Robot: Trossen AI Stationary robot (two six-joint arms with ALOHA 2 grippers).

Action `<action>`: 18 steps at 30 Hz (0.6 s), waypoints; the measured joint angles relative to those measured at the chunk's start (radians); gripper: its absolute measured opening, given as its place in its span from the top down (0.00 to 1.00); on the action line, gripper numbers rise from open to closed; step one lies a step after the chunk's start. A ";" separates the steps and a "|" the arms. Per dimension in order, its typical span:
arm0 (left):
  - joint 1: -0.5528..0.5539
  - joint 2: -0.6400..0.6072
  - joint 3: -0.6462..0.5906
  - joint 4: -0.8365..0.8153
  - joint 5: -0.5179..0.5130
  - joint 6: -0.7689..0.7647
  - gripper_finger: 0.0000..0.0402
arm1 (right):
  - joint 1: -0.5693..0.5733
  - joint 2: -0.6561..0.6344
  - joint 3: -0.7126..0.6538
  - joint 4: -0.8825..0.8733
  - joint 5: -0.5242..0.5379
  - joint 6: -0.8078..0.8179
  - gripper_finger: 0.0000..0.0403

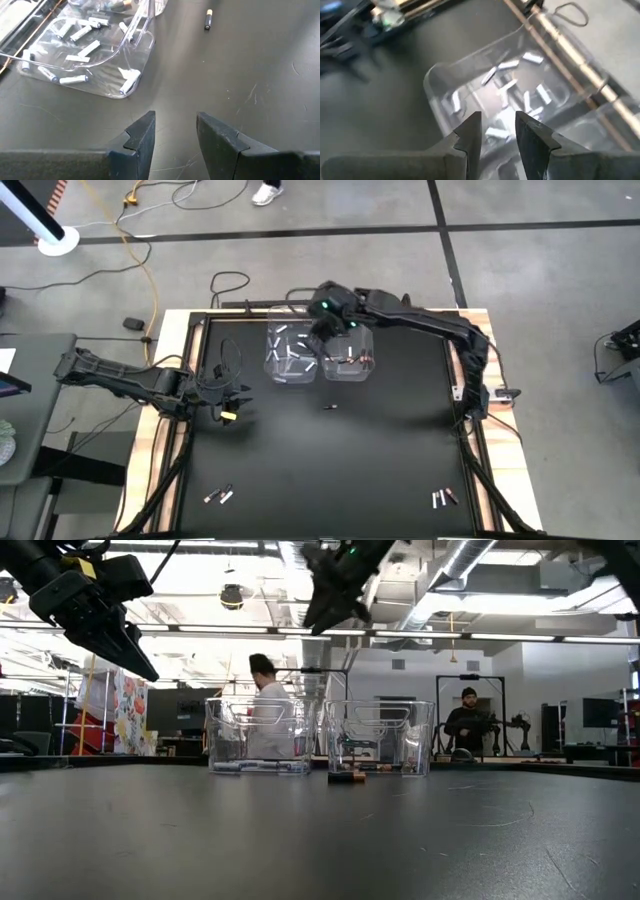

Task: Sort batteries
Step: Put the black battery into the right transparent bin

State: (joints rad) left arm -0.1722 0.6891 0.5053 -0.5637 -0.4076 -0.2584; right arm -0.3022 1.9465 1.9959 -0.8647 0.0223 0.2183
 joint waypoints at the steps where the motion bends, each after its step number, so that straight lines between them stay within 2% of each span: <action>1: 0.000 0.000 0.000 0.000 0.000 0.000 0.65 | 0.013 -0.023 -0.031 -0.002 0.000 0.012 0.66; 5: 0.000 0.000 0.000 0.001 0.000 0.000 0.65 | 0.080 -0.132 -0.213 0.046 0.021 0.096 0.66; 13: 0.000 0.000 0.000 0.001 0.000 -0.078 0.65 | 0.275 -0.378 -0.683 0.295 0.169 0.390 0.66; 18: 0.000 0.000 0.000 0.001 0.000 -0.088 0.65 | 0.398 -0.500 -0.902 0.421 0.230 0.549 0.66</action>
State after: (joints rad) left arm -0.1722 0.6891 0.5053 -0.5622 -0.4076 -0.3464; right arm 0.0953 1.4465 1.0940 -0.4438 0.2524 0.7671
